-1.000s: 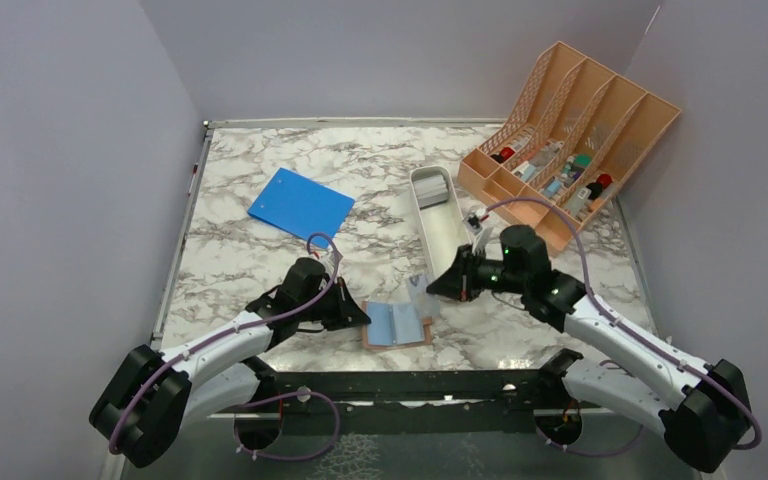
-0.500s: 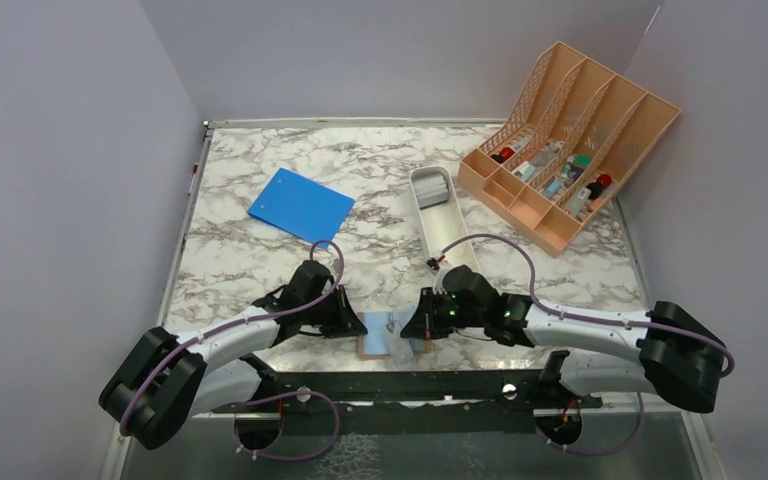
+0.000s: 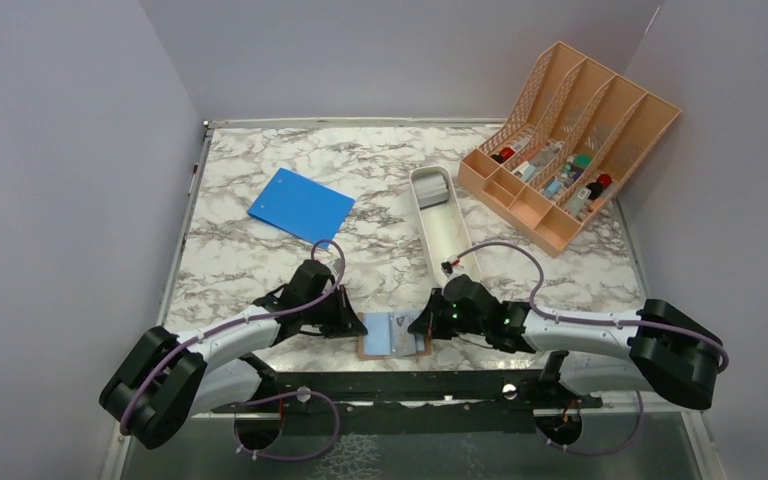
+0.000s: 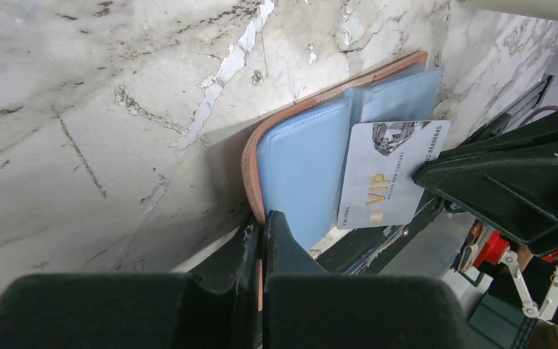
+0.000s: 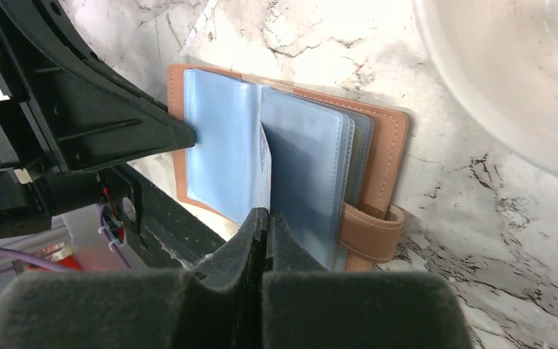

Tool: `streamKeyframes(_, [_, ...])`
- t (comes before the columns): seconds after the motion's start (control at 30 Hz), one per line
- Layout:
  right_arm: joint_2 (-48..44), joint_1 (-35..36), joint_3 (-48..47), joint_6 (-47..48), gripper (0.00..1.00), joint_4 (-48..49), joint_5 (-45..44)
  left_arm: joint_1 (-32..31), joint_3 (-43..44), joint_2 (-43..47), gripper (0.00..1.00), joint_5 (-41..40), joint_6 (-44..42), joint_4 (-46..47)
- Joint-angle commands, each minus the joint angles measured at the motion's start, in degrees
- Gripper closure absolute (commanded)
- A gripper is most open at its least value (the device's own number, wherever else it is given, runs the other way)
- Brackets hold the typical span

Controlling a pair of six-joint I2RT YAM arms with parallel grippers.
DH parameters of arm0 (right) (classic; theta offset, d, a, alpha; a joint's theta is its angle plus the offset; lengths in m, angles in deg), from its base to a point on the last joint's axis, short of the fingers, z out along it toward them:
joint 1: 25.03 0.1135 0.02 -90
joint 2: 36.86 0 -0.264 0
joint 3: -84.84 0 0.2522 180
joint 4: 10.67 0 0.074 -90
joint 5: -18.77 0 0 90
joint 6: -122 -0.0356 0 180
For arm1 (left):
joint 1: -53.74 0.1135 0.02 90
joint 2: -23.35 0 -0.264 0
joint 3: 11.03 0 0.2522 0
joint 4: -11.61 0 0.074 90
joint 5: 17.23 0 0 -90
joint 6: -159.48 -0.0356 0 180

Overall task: Put the credit cards into the card holder
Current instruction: Insert the credit card into the card holder.

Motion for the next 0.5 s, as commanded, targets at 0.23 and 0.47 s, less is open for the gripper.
streamKeyframes(0.23, [-2.2,1.7,3.9,-7.6,0.99,5.8,-7.7,-0.4,0.8,-0.3,0.97,-0.2,-1.7,-2.4])
streamKeyframes(0.47, [-0.1,2.4,3.9,-8.5,0.99,8.1,-8.5,-0.5,0.2,-0.3,0.95,0.3,-1.6,-1.5])
